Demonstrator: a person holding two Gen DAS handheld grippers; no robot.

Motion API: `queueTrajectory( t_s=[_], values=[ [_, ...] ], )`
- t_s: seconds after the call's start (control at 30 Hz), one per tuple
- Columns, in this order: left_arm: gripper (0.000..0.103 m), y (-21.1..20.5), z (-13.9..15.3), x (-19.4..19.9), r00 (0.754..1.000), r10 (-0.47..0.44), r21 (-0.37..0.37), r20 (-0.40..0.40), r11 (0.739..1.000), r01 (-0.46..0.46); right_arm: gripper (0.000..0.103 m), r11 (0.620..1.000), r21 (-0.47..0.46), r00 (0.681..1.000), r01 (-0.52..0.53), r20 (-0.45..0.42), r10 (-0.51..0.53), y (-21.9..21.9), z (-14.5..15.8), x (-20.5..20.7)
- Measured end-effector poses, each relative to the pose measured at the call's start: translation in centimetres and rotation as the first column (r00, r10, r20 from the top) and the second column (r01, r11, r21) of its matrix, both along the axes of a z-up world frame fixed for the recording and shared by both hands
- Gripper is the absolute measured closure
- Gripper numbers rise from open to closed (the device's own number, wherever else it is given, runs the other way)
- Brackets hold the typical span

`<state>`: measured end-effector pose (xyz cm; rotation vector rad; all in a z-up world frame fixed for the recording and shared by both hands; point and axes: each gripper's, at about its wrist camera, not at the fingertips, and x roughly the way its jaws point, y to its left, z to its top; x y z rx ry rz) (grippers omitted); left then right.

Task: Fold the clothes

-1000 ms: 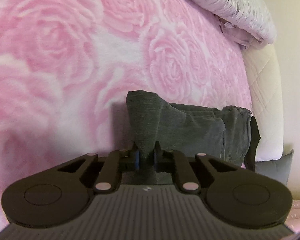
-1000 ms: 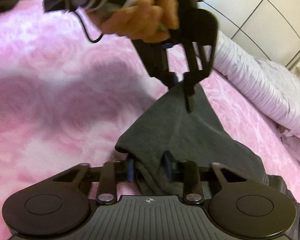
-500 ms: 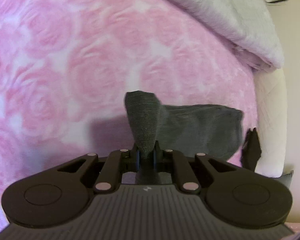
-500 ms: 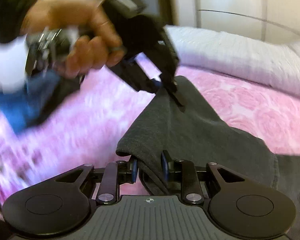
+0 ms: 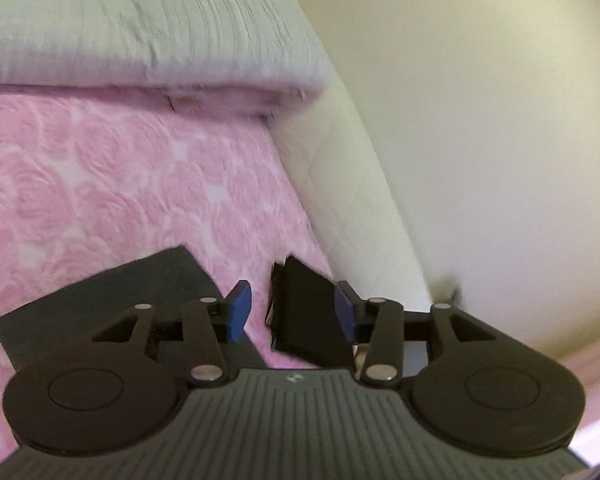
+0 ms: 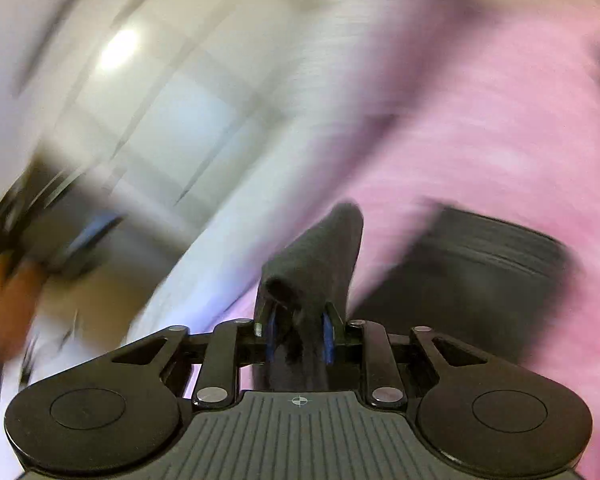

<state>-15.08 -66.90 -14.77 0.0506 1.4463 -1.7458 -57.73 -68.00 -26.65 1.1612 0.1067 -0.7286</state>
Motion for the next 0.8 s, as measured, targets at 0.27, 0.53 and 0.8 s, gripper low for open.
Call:
queueTrajectory(
  t_s=[0.27, 0.53, 0.8],
  values=[
    [0.063, 3.9, -12.4, -2.7, 0.946, -0.124, 0.324, 0.298, 0.946, 0.022, 0.054, 0.933, 0.216, 0.957, 0.288, -0.096, -0.274, 2.0, -6.2, -4.6],
    [0.063, 7.9, -14.5, 0.0, 0.884, -0.159, 0.337, 0.440, 0.941, 0.001, 0.053, 0.931, 0.230, 0.953, 0.283, -0.181, -0.244, 6.3, -4.3, -4.3],
    [0.062, 4.9, -13.2, -2.5, 0.823, -0.211, 0.171, 0.527, 0.975, 0.140, 0.044, 0.979, 0.067, 0.935, 0.194, -0.316, -0.164, 2.8, -0.5, -3.1]
  ],
)
